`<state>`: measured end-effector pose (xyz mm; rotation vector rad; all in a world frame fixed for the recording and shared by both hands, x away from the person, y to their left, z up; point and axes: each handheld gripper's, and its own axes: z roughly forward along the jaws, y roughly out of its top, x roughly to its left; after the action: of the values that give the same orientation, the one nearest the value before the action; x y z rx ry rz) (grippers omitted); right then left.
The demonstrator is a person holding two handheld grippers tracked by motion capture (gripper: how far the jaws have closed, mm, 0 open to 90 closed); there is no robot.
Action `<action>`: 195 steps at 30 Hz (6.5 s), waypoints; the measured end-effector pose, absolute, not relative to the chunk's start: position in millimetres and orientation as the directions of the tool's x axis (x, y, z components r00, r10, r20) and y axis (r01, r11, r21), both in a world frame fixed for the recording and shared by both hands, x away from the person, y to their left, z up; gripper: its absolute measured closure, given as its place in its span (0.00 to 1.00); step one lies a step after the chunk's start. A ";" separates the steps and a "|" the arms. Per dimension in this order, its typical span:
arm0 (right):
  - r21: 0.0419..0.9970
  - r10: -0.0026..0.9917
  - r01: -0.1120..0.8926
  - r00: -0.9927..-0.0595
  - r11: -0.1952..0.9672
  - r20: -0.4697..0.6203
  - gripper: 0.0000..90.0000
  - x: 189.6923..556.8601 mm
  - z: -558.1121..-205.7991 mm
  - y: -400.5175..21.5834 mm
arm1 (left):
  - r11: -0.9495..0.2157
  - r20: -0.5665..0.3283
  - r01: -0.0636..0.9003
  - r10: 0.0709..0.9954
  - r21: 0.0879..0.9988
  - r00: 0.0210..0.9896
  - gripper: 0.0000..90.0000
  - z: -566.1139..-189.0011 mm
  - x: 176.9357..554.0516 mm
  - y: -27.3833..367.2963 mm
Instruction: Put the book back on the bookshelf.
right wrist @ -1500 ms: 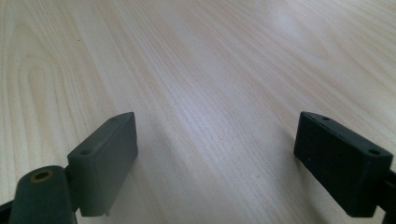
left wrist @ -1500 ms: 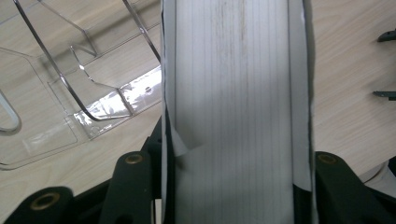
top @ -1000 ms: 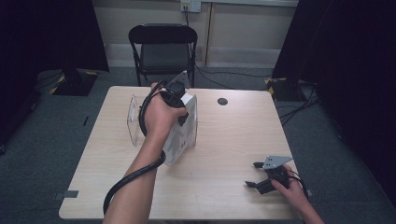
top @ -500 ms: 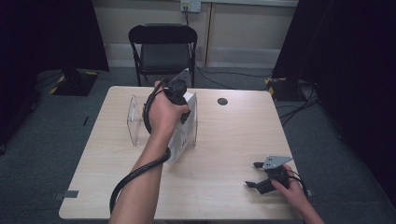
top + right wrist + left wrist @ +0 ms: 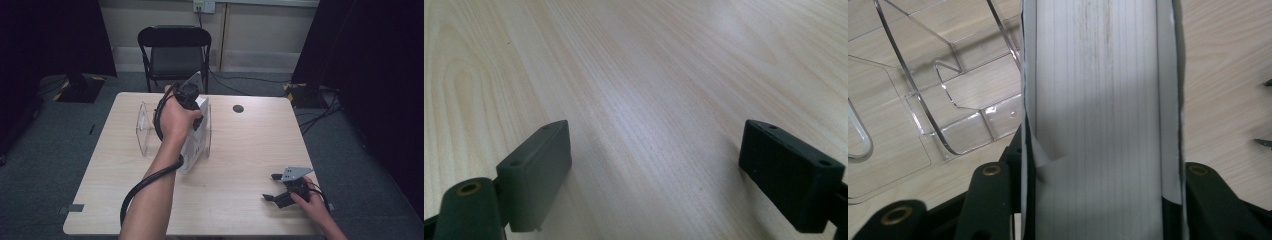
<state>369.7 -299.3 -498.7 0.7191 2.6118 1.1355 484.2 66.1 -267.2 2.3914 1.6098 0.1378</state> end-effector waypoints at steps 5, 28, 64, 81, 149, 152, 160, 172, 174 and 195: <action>0.730 0.509 0.352 -0.861 0.586 0.007 0.14 369.7 -498.7 -299.3 | -0.360 -0.061 0.898 0.921 0.252 0.386 0.60 -266.8 488.1 65.3; 0.730 0.509 0.352 -0.861 0.586 0.006 0.14 369.7 -498.7 -299.4 | -0.316 -0.061 0.909 0.937 0.274 0.344 0.59 -271.0 503.3 59.6; 0.730 0.509 0.353 -0.860 0.586 0.007 0.14 369.6 -498.6 -299.3 | -0.203 -0.070 0.928 0.969 0.312 0.235 0.59 -279.7 518.8 57.3; 0.730 0.509 0.350 -0.861 0.587 0.004 0.14 369.6 -498.7 -299.2 | -0.177 -0.054 0.936 0.978 0.303 0.202 0.59 -283.7 527.1 52.1; 0.729 0.511 0.354 -0.860 0.586 0.006 0.14 369.3 -498.6 -299.1 | -0.128 -0.021 0.922 0.989 0.366 0.145 0.59 -302.1 538.0 43.7; 0.729 0.511 0.354 -0.860 0.586 0.007 0.14 369.3 -498.5 -299.1 | -0.130 -0.024 0.927 0.989 0.351 0.148 0.58 -302.7 536.6 44.8; 0.729 0.510 0.352 -0.860 0.587 0.005 0.14 369.4 -498.6 -299.1 | -0.166 -0.014 0.921 0.983 0.352 0.183 0.56 -303.7 534.9 40.3; 0.729 0.510 0.353 -0.860 0.587 0.006 0.14 369.3 -498.6 -299.1 | -0.162 -0.062 0.920 0.979 0.356 0.196 0.52 -302.1 531.7 42.0; 0.728 0.511 0.354 -0.860 0.587 0.006 0.14 369.3 -498.6 -299.1 | -0.161 -0.062 0.918 0.979 0.362 0.196 0.51 -302.5 530.2 42.4; 0.729 0.509 0.351 -0.861 0.587 0.005 0.14 369.4 -498.7 -299.1 | -0.180 -0.090 0.918 0.970 0.352 0.224 0.48 -293.8 517.7 49.1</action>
<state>369.4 -299.1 -498.7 0.7177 2.6115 1.1323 517.7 49.1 -293.8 2.1735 1.7576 0.2198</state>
